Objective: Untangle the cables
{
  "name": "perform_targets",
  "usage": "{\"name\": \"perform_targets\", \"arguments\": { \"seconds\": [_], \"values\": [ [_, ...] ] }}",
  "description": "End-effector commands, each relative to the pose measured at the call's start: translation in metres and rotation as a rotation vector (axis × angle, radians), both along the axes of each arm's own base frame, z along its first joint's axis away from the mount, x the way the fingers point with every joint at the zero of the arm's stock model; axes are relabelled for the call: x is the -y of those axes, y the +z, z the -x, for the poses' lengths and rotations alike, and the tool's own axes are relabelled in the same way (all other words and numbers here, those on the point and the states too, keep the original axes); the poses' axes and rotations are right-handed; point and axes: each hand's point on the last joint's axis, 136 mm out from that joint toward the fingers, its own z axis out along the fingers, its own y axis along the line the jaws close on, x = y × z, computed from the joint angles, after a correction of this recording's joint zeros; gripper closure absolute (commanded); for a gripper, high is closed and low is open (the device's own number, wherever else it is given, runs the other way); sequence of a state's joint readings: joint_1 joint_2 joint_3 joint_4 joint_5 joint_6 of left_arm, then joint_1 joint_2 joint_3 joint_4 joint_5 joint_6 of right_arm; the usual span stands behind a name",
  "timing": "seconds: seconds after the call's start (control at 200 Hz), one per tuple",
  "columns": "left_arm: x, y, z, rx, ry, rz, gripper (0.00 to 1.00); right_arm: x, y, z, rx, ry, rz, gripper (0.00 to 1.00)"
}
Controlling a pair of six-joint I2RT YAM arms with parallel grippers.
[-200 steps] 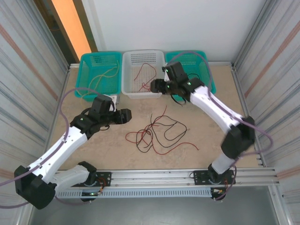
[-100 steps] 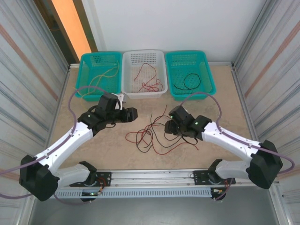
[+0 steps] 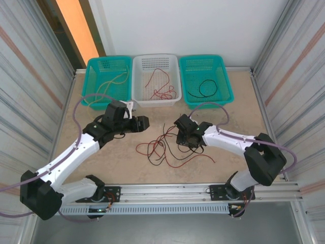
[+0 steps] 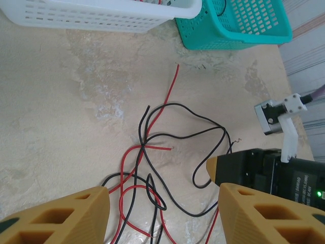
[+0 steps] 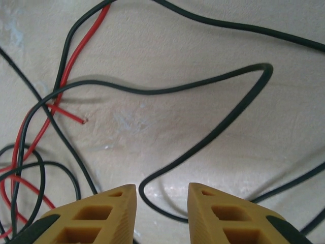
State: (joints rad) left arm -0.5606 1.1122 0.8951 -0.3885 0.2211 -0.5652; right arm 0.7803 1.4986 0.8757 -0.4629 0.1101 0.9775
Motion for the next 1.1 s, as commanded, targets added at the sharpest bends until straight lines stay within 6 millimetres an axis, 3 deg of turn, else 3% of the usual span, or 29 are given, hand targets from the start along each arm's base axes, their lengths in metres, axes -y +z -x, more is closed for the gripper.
{"name": "perform_targets", "arguments": {
  "seconds": [0.0,0.301,0.356,0.526,0.626,0.661,0.767,0.877,1.052,1.097],
  "values": [
    [0.001,0.005,0.005,0.007,-0.018,0.006,0.41,-0.006,0.004,-0.014,0.013,-0.020,-0.023,0.73],
    [0.003,0.002,0.005,-0.004,-0.034,-0.004,0.41,-0.003,0.003,-0.019,0.029,0.005,-0.004,0.91],
    [0.004,0.001,0.005,-0.005,-0.039,-0.005,0.40,-0.003,0.007,-0.019,0.040,0.016,-0.003,1.00],
    [0.005,0.005,0.005,0.004,-0.046,-0.004,0.39,0.001,0.013,-0.019,0.051,0.015,0.001,1.00],
    [0.006,0.005,0.005,0.003,-0.047,-0.005,0.39,-0.004,0.011,-0.019,0.044,0.007,-0.023,0.67],
    [0.007,0.004,0.005,0.002,-0.050,-0.005,0.39,-0.005,0.009,-0.019,0.039,0.001,-0.029,0.59],
    [0.008,0.004,0.006,0.000,-0.056,-0.004,0.39,-0.007,0.005,-0.025,0.026,-0.024,-0.042,0.48],
    [0.009,0.005,0.007,0.001,-0.061,-0.007,0.39,-0.008,0.004,-0.035,0.027,-0.043,-0.051,0.46],
    [0.010,0.006,0.006,0.003,-0.068,-0.010,0.38,-0.009,0.000,-0.046,0.011,-0.055,-0.034,0.64],
    [0.010,0.006,0.006,0.004,-0.071,-0.012,0.38,-0.008,-0.002,-0.047,0.009,-0.055,-0.027,0.74]
  ]
}}
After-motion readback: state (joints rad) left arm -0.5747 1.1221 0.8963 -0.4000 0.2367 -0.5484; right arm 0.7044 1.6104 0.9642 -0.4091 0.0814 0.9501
